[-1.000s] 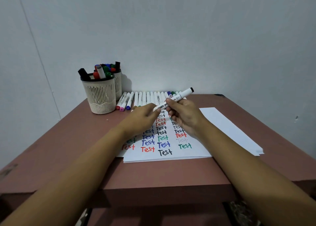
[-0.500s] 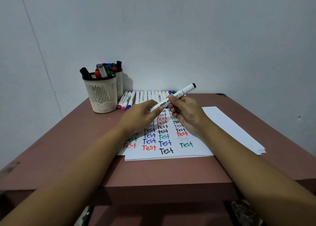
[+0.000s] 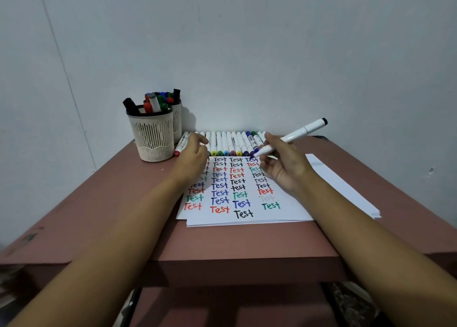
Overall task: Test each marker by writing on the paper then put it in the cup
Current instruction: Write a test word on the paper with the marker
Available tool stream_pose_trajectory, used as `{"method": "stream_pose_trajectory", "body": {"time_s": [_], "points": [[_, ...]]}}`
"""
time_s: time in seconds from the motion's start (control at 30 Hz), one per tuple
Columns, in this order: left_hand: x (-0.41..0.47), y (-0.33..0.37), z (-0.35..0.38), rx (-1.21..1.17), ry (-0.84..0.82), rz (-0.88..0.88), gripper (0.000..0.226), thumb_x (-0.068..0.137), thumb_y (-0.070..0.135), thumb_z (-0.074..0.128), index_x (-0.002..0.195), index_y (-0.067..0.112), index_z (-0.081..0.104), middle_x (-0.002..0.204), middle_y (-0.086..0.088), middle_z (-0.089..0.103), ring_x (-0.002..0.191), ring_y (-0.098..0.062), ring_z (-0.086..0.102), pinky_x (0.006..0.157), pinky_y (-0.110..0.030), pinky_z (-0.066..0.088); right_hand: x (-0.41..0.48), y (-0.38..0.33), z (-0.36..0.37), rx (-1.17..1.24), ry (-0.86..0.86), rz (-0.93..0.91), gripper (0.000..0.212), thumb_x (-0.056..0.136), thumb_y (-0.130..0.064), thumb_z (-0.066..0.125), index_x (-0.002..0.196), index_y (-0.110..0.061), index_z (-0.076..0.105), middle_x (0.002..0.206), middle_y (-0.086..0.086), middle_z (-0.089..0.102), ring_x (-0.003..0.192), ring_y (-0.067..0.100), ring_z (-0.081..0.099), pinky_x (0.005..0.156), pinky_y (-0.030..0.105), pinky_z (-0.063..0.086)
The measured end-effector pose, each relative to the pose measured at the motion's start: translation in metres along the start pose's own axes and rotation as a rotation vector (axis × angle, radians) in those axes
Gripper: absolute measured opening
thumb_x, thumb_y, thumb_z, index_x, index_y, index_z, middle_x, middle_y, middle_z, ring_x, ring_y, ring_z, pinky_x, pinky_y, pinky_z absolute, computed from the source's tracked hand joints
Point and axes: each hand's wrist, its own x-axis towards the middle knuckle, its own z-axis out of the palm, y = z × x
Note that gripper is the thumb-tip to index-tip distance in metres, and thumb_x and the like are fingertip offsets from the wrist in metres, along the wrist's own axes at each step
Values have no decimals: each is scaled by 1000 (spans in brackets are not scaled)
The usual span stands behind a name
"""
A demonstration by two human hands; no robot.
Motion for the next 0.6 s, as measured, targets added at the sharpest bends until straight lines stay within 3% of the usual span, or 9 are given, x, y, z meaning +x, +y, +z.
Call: {"method": "stream_pose_trajectory", "body": {"time_s": [0.07, 0.17, 0.27, 0.47, 0.6], "points": [[0, -1, -1, 34, -23, -2, 17, 97, 9, 29, 107, 19, 38, 90, -14, 51, 72, -20, 44, 66, -36, 39, -3, 0, 0, -135, -7, -41, 22, 92, -16, 61, 72, -9, 59, 66, 6, 53, 45, 9, 49, 44, 18, 45], [-2, -2, -2, 109, -56, 58, 15, 97, 13, 40, 108, 23, 37, 94, -13, 54, 81, -24, 53, 75, -45, 48, -8, -6, 4, -267, -40, -67, 22, 93, -11, 56, 73, -4, 61, 66, 9, 56, 46, 9, 51, 45, 18, 46], [-3, -1, -1, 115, -80, 95, 26, 93, 17, 54, 113, 21, 38, 90, -1, 51, 82, -19, 53, 77, -39, 48, -12, -11, 9, -373, -63, -95, 19, 93, -11, 57, 75, -4, 59, 64, 8, 57, 45, 7, 53, 46, 18, 47], [-6, 0, 0, 98, -119, 100, 30, 86, 19, 65, 108, 19, 45, 96, 0, 59, 88, -14, 58, 71, -21, 45, -23, 0, -3, -350, 83, -110, 18, 91, -12, 62, 74, -9, 53, 51, 1, 52, 46, 11, 48, 42, 21, 39], [-7, -3, 1, 229, -116, 118, 20, 85, 21, 65, 100, 19, 53, 99, -2, 59, 93, -16, 56, 80, -26, 46, -35, -9, -1, -342, -46, -88, 16, 91, -12, 61, 76, -6, 57, 60, 5, 55, 48, 10, 52, 43, 18, 43]]}}
